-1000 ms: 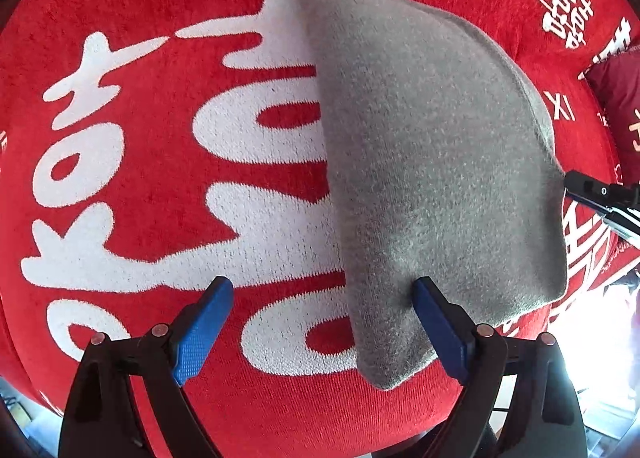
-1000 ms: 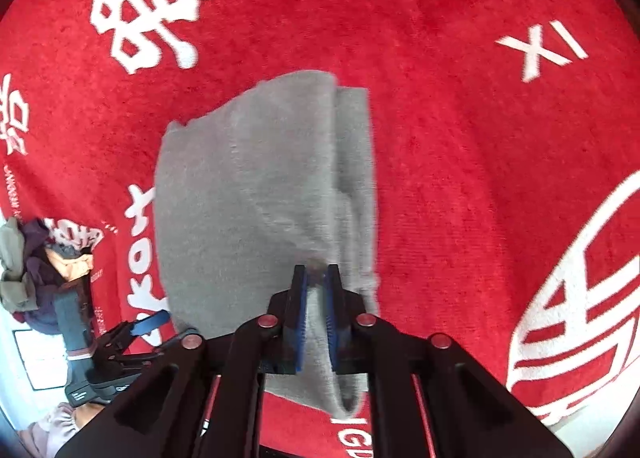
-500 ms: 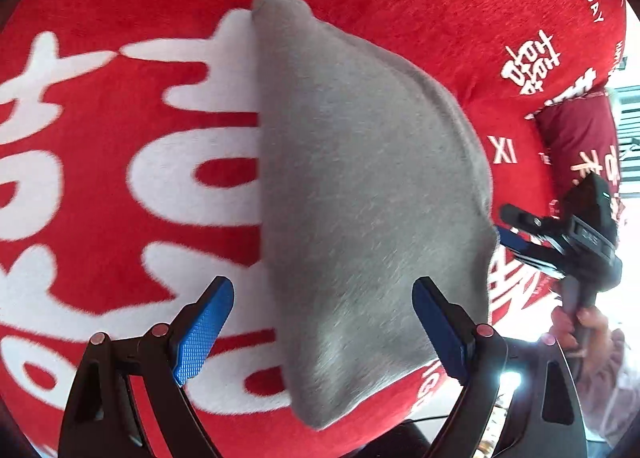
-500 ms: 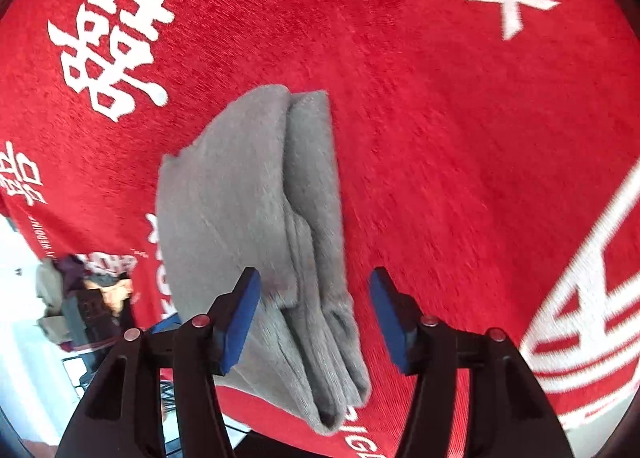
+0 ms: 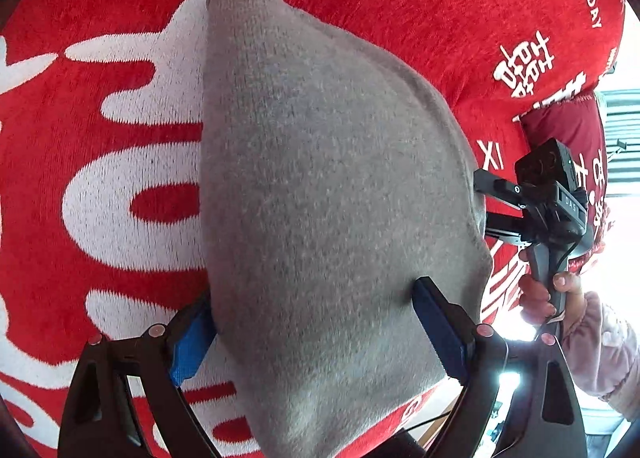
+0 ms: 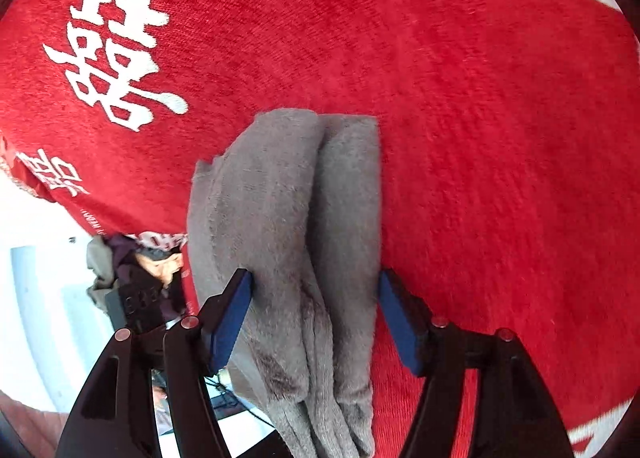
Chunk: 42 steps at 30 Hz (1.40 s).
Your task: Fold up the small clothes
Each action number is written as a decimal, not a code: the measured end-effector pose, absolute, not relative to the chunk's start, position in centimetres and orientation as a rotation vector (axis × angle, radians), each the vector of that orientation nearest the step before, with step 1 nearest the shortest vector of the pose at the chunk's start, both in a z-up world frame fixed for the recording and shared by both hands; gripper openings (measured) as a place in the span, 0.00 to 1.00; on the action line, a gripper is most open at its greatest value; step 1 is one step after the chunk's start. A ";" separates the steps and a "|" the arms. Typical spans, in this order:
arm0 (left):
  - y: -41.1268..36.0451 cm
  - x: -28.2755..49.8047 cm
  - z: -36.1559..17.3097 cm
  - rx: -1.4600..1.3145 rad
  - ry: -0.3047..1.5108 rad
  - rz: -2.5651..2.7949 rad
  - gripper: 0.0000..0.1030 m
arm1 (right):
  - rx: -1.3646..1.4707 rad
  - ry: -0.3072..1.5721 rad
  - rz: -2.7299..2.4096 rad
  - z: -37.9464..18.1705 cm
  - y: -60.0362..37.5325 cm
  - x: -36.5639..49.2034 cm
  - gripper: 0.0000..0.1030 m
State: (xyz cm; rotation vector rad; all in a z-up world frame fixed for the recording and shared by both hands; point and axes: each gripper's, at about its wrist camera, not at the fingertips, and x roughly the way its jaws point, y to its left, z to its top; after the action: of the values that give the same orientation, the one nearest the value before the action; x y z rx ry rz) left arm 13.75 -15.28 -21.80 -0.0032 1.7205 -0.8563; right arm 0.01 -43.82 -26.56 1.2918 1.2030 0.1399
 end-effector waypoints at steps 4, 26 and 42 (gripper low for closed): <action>-15.8 14.0 -21.8 -0.004 1.719 -0.834 0.89 | 1.308 1.192 0.233 -27.0 -43.8 1.8 0.69; -16.4 13.6 -18.8 -0.027 1.620 -0.846 0.44 | 1.359 1.164 0.259 -25.6 -41.7 4.2 0.39; -7.9 12.0 -12.5 -0.064 1.566 -0.925 0.44 | 1.398 1.125 0.319 -18.3 -33.2 4.4 0.38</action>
State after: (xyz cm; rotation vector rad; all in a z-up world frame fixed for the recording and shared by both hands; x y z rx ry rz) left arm 11.98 -7.92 -12.49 -0.0644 1.5657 -0.9252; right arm 4.45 -33.25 -18.26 1.3981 1.1253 0.3189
